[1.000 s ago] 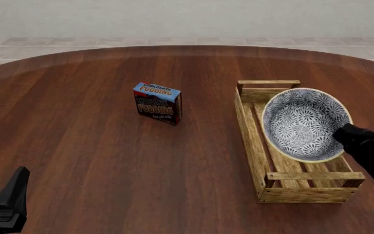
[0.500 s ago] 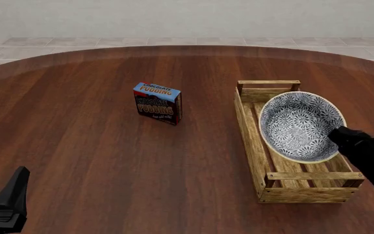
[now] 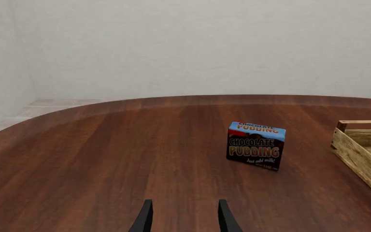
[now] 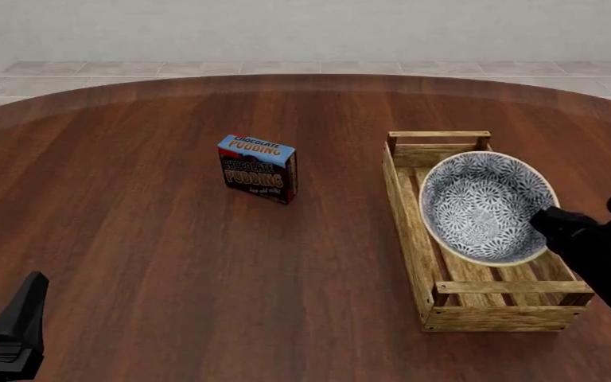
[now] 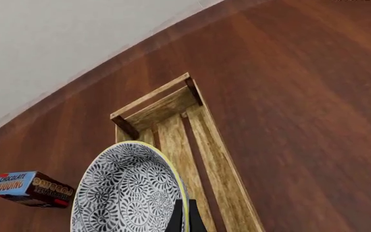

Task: Pick up the bowl on the left and put it in the tray.

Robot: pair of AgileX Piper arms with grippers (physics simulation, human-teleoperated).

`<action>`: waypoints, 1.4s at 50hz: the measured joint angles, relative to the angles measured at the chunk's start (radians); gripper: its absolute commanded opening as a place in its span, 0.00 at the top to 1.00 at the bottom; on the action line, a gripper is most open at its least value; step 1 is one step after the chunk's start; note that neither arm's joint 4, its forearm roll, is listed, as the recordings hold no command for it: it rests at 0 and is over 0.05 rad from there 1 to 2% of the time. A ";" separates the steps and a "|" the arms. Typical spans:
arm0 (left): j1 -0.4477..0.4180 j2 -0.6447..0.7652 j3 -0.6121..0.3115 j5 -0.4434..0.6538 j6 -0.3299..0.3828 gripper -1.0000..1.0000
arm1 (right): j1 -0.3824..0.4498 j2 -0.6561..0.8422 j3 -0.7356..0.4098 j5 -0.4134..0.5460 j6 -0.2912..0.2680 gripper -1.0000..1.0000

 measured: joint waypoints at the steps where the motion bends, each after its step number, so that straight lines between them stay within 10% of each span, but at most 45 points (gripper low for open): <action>1: 0.000 0.000 0.000 0.000 0.000 0.00 | 0.000 0.001 0.000 -0.001 -0.001 1.00; 70: 0.000 0.000 0.000 0.000 0.000 0.00 | -0.007 0.151 -0.022 -0.109 -0.025 1.00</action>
